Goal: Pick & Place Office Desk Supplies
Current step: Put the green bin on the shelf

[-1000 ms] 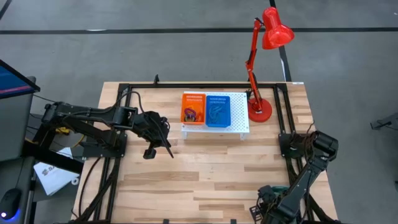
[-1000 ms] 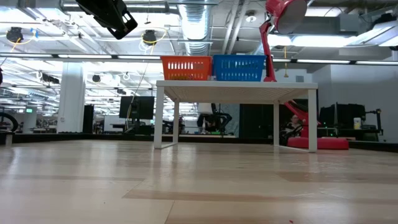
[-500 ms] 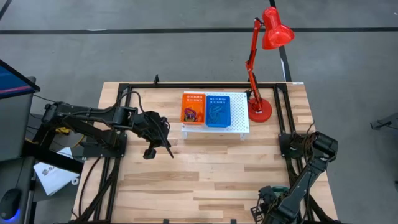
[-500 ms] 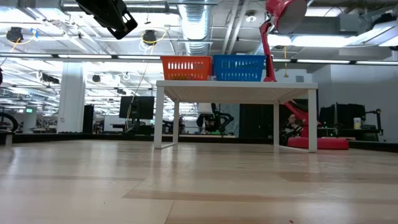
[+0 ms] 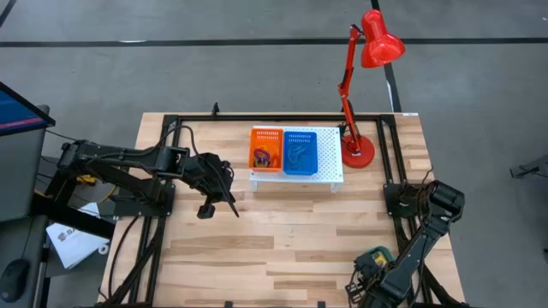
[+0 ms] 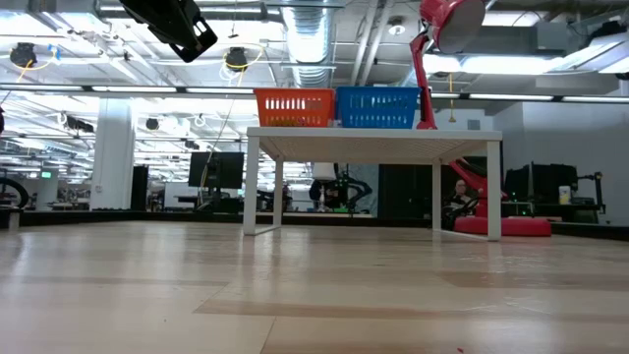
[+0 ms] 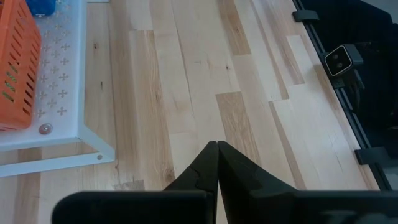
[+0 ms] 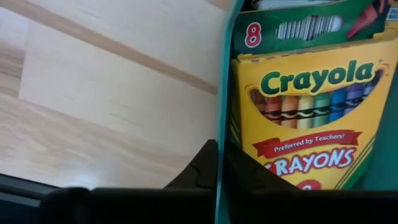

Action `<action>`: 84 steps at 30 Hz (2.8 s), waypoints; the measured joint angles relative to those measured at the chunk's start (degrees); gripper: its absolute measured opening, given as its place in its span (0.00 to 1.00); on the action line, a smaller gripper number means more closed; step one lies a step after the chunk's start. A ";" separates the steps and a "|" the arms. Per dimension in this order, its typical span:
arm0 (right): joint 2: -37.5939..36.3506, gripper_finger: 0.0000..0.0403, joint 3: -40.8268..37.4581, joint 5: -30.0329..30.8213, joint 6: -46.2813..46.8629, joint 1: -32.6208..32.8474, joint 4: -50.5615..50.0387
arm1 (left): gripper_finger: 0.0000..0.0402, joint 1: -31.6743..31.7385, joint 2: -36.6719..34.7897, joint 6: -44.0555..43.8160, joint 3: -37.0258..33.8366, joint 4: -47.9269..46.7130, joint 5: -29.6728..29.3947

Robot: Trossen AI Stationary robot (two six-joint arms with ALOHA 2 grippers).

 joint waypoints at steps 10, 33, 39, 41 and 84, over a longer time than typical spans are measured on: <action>0.00 0.00 6.46 5.63 -12.00 -3.04 -10.39 | 0.00 0.00 0.00 0.24 0.00 -0.17 0.00; -4.15 0.00 22.78 21.59 -30.74 -14.73 -33.00 | 0.00 0.00 0.00 1.49 -0.02 -1.72 -0.03; -6.72 0.00 22.05 21.25 -37.09 -21.82 -32.98 | 0.00 0.00 0.00 1.49 -0.02 -1.73 -0.02; -7.96 0.00 21.81 21.19 -39.14 -24.36 -33.03 | 0.00 0.00 0.00 1.49 -0.02 -1.77 -0.02; -14.16 0.00 21.79 10.76 -62.03 -68.15 -32.98 | 0.00 -0.02 0.00 1.17 -0.02 -1.77 0.00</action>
